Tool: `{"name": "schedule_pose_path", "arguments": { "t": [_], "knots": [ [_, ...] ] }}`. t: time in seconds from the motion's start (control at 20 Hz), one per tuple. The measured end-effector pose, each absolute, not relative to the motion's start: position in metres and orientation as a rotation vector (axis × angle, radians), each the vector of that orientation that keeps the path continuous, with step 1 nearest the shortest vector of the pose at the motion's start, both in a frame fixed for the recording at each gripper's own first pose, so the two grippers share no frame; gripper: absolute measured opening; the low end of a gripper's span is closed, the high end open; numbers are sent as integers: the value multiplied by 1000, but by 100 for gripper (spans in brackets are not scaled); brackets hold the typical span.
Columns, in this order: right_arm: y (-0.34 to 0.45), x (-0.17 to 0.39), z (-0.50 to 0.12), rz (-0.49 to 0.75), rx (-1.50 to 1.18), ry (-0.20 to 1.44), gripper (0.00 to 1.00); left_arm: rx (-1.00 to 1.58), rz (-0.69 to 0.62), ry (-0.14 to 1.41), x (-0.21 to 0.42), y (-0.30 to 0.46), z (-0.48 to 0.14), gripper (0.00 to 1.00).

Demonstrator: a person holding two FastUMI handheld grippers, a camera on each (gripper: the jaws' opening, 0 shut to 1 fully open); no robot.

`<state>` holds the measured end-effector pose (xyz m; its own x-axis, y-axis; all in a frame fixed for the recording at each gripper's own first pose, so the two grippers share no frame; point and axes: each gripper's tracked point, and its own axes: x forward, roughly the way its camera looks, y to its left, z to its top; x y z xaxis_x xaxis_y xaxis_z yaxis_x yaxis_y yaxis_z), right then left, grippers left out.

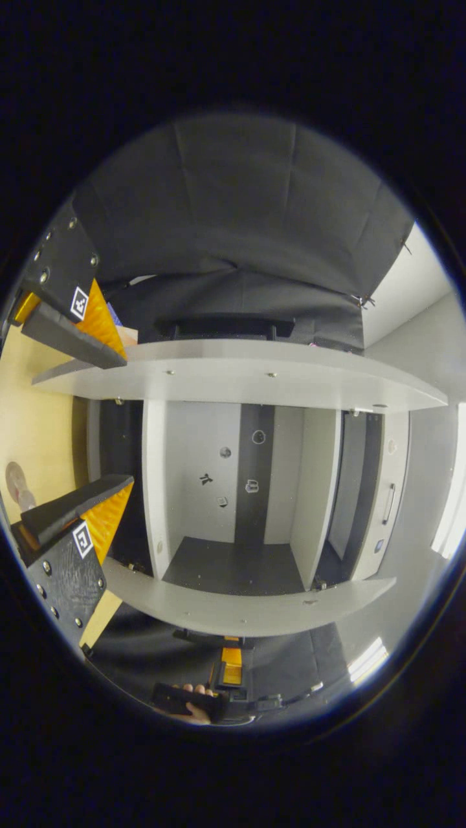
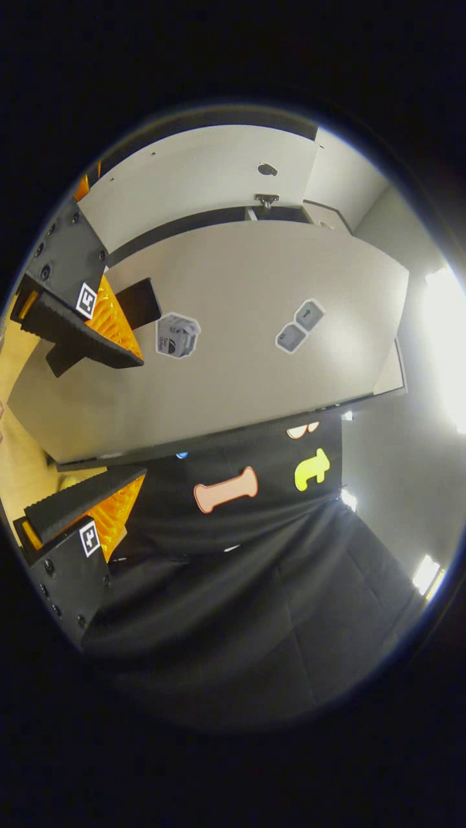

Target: Grasp the bottle in the cabinet with the left hand and place it on the coaster, then close the right door with the right hand and the left door with the left hand.

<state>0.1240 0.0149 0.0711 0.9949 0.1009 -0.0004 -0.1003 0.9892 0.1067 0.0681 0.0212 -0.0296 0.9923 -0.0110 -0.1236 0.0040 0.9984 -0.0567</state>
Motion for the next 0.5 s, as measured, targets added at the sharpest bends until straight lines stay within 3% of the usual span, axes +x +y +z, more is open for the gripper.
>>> {"name": "schedule_pose_path", "arguments": {
  "t": [0.05,0.1,0.25,0.3,0.35,0.4,0.5],
  "knots": [
    [28,127,66,127,110,23,97,-59,-7,123,64,25,-30,100],
    [35,127,62,143,107,35,97,-50,1,117,60,31,-28,96],
    [42,128,60,164,117,34,97,-14,65,94,42,60,-19,100],
    [42,127,60,161,121,29,97,-11,80,94,38,71,-18,96],
    [44,126,59,156,121,25,97,-8,96,97,35,82,-19,100],
    [44,125,59,150,120,23,97,-4,110,97,34,92,-18,95],
    [46,121,58,139,115,18,97,5,137,87,29,114,-13,100]
  ]
}}
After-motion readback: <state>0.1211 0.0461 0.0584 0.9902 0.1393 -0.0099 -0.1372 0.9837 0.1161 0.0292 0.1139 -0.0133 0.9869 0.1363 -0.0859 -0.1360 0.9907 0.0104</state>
